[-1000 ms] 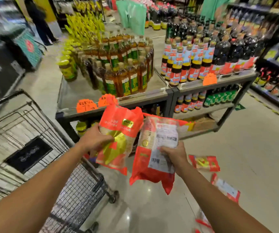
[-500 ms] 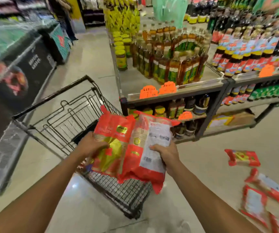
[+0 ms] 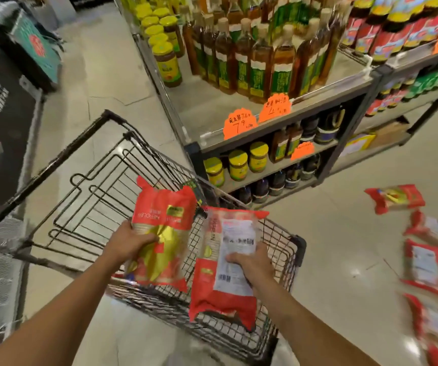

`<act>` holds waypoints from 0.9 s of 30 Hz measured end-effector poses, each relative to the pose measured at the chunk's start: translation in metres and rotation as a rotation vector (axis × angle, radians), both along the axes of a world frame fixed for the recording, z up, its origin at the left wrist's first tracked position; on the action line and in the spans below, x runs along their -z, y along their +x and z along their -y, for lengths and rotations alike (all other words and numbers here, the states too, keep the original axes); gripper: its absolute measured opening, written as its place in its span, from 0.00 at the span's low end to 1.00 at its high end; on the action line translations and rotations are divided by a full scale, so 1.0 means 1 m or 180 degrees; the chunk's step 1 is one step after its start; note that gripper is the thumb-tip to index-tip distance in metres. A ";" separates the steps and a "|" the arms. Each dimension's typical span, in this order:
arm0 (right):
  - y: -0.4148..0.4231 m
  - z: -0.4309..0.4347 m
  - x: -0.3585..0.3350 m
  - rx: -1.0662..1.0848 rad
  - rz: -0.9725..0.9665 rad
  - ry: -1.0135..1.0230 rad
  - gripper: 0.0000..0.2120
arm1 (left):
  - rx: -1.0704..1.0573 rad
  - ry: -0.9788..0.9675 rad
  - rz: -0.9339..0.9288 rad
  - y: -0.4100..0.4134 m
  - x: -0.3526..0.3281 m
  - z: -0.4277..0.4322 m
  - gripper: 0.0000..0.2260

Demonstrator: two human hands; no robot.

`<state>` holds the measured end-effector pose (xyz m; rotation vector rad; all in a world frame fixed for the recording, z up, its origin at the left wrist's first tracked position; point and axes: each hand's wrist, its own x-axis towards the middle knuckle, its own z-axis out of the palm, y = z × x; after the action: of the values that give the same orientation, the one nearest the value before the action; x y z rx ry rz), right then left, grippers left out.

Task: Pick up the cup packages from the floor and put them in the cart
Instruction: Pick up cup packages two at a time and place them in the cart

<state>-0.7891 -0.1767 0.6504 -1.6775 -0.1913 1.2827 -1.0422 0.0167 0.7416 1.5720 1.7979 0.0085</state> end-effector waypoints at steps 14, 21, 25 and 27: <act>-0.061 -0.117 0.203 0.1105 0.0264 -0.0804 0.21 | 0.0831 -0.1015 -0.0127 0.017 0.289 -0.153 0.32; -0.067 -0.128 0.269 0.1382 0.0248 -0.0565 0.18 | 0.1163 -0.1239 0.0297 0.015 0.373 -0.177 0.24; -0.068 -0.116 0.278 0.1192 0.0395 -0.0467 0.23 | 0.1515 -0.0746 0.0060 0.025 0.342 -0.164 0.25; -0.070 -0.107 0.279 0.0860 0.0624 -0.0660 0.30 | 0.1732 -0.0500 -0.0151 0.031 0.314 -0.154 0.19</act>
<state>-0.8588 -0.0695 0.3714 -1.9329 0.0544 0.9622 -1.0112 0.1707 0.4278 1.9031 1.3159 -0.4179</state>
